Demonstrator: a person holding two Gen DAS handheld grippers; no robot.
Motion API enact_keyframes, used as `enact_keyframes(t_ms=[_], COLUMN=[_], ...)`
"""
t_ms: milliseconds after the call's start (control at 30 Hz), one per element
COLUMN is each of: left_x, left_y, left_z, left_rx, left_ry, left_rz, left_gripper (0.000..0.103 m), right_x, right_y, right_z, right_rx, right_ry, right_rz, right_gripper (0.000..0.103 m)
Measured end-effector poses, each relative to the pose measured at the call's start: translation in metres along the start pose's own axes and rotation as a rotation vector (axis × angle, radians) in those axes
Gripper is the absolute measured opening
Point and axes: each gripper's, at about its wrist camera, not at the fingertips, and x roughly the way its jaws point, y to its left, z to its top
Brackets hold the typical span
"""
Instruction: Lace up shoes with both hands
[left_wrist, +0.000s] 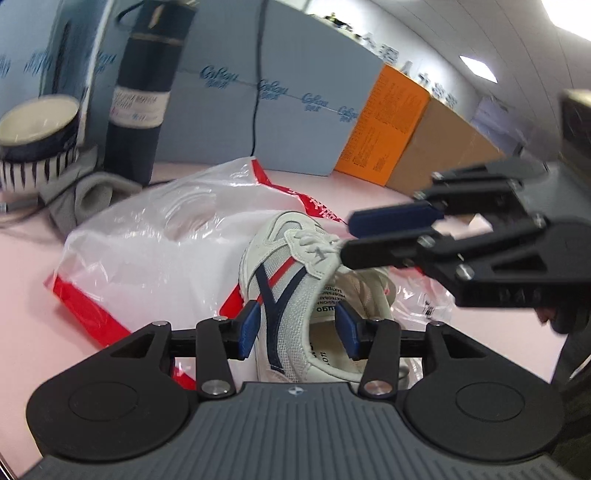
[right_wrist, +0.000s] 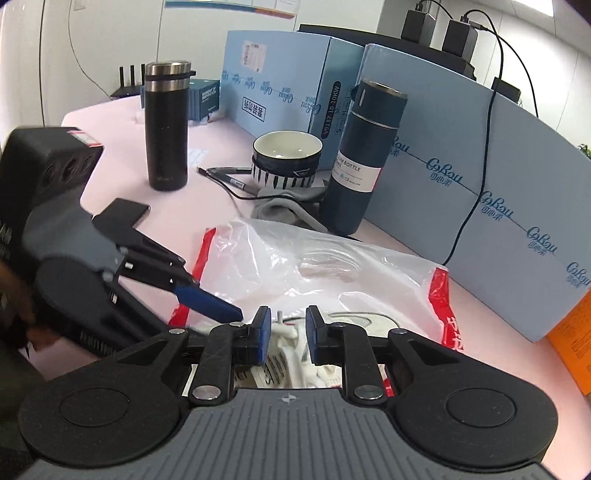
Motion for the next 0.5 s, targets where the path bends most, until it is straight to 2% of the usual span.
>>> enact_keyframes(t_ms=[67,200,233,267,333,400,500], left_x=[0.000,0.001,0.001,0.001,0.001,0.002,0.003], left_y=[-0.012,-0.025,-0.026,-0.027,-0.026,-0.025,-0.025], left_z=[-0.001,-0.001,-0.001,-0.001,-0.001,-0.001,0.000], left_rx=[0.098,0.200,0.213,0.226,0.227,0.222,0.222], left_ry=[-0.012,-0.035,-0.038,-0.041,-0.041,-0.040,-0.038], left_rz=[0.024,0.061,0.064,0.066,0.072,0.074,0.066], left_gripper=[0.043,0.044,0.044,0.045,0.049,0.051,0.054], right_x=[0.007,0.019,0.021,0.022,0.025,0.022,0.008], right_y=[-0.001,-0.004,-0.004,-0.004,-0.004,-0.010,-0.027], right_z=[0.003,0.006,0.007,0.007,0.009,0.011,0.016], right_rx=[-0.003,0.020,0.026,0.029,0.037,0.079,0.216], right_ry=[0.017,0.046,0.052,0.058,0.065,0.039,-0.063], right_rz=[0.013,0.050,0.059,0.067,0.076,0.084,0.109], right_gripper=[0.018,0.018,0.016,0.008,0.004,0.003,0.003])
